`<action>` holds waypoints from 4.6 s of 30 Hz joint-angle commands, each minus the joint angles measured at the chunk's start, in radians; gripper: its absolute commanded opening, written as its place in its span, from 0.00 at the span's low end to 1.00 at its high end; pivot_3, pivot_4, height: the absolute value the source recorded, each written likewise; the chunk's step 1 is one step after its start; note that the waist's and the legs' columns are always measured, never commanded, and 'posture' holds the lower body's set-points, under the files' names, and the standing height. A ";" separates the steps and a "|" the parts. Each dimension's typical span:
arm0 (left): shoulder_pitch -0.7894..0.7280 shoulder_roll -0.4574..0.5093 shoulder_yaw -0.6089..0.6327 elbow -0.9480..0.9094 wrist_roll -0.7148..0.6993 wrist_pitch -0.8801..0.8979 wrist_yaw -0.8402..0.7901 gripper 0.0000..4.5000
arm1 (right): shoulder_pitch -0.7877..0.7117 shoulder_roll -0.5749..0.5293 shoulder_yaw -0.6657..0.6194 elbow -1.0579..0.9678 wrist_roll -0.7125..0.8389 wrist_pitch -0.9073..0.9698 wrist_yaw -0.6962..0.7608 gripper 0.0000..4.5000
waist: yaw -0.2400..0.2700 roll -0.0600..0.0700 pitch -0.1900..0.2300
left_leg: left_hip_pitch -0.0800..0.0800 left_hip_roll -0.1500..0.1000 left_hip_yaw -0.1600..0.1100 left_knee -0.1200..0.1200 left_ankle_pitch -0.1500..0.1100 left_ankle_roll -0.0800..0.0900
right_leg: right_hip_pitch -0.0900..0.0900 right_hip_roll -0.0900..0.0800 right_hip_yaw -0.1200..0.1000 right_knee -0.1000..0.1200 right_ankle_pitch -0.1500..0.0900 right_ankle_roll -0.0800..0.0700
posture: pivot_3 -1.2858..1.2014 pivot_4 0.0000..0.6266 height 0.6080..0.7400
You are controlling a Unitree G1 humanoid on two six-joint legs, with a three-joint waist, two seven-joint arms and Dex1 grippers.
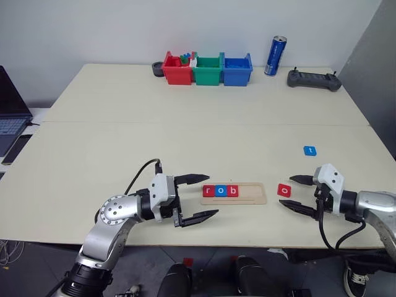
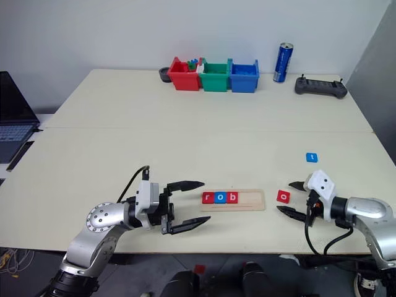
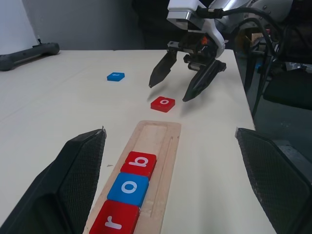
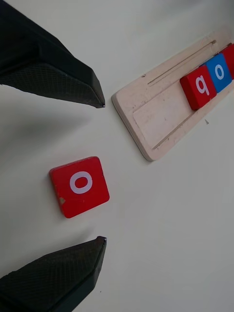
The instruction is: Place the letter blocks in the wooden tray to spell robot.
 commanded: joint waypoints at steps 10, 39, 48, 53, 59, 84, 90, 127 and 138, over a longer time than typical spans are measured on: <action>0.008 0.004 0.011 -0.040 -0.014 0.005 0.011 1.00 | -0.075 0.035 0.043 0.163 -0.081 -0.099 0.063 1.00 | 0.000 0.000 0.000 | 0.000 0.000 0.000 0.000 0.000 0.000 | 0.000 0.000 0.000 0.000 0.000 0.000 | 0.52 0.24 1.00; 0.017 0.014 0.013 -0.030 -0.012 -0.012 0.002 1.00 | -0.168 0.693 -0.129 -0.563 -0.229 1.125 -0.949 0.32 | 0.006 0.002 -0.001 | -0.002 0.000 -0.002 -0.001 0.000 -0.001 | -0.002 0.000 -0.001 0.000 0.000 -0.001 | 0.52 0.24 1.00; 0.022 0.012 0.014 -0.033 -0.012 -0.010 0.001 1.00 | -0.170 0.723 -0.134 -0.585 -0.243 1.213 -0.953 0.68 | 0.006 0.002 -0.002 | -0.002 0.000 -0.002 -0.001 0.000 -0.001 | -0.002 0.000 -0.001 -0.001 0.000 0.000 | 0.52 0.24 1.00; 0.023 0.002 0.008 -0.036 -0.004 -0.014 0.013 1.00 | -0.258 0.685 -0.144 -0.553 -0.243 1.217 -0.933 0.99 | 0.004 0.002 -0.002 | -0.002 0.000 -0.002 -0.001 0.000 -0.001 | -0.002 0.000 -0.001 -0.001 0.000 0.000 | 0.52 0.24 1.00; 0.021 0.002 0.010 -0.033 -0.002 -0.016 0.012 1.00 | -0.407 0.530 -0.152 -0.444 -0.225 1.078 -0.859 0.99 | -0.007 0.002 -0.002 | -0.002 0.000 -0.002 -0.002 0.000 0.000 | -0.002 0.000 -0.001 -0.001 0.000 -0.001 | 0.52 0.24 1.00; -0.009 0.003 0.015 -0.025 0.001 -0.007 0.018 1.00 | -0.310 0.008 0.086 0.362 -0.159 -0.228 0.277 0.99 | -0.017 -0.001 0.000 | -0.002 0.000 0.000 -0.001 -0.001 0.001 | -0.001 0.000 0.000 -0.002 0.000 0.000 | 0.52 0.24 1.00; -0.006 0.010 0.018 -0.030 -0.001 -0.007 0.015 1.00 | -0.367 0.031 0.125 0.458 -0.190 -0.283 0.307 0.99 | -0.016 -0.001 0.000 | -0.002 0.000 0.000 -0.001 -0.001 0.001 | -0.001 0.000 0.000 -0.002 0.000 0.000 | 0.52 0.24 1.00; -0.009 0.008 0.012 -0.027 0.004 -0.018 0.029 1.00 | -0.353 0.113 0.198 0.053 -0.159 -0.073 0.230 0.32 | -0.014 0.000 0.000 | -0.002 0.000 -0.002 -0.001 0.000 0.001 | -0.001 -0.001 -0.001 -0.001 0.000 0.000 | 0.52 0.24 1.00; 0.013 0.014 0.023 -0.022 0.005 -0.030 0.032 1.00 | -0.417 0.138 0.291 0.145 -0.217 -0.127 0.256 0.32 | -0.014 0.000 0.000 | -0.002 0.000 -0.001 -0.001 -0.001 0.001 | -0.001 -0.001 -0.001 -0.001 0.000 0.000 | 0.52 0.24 1.00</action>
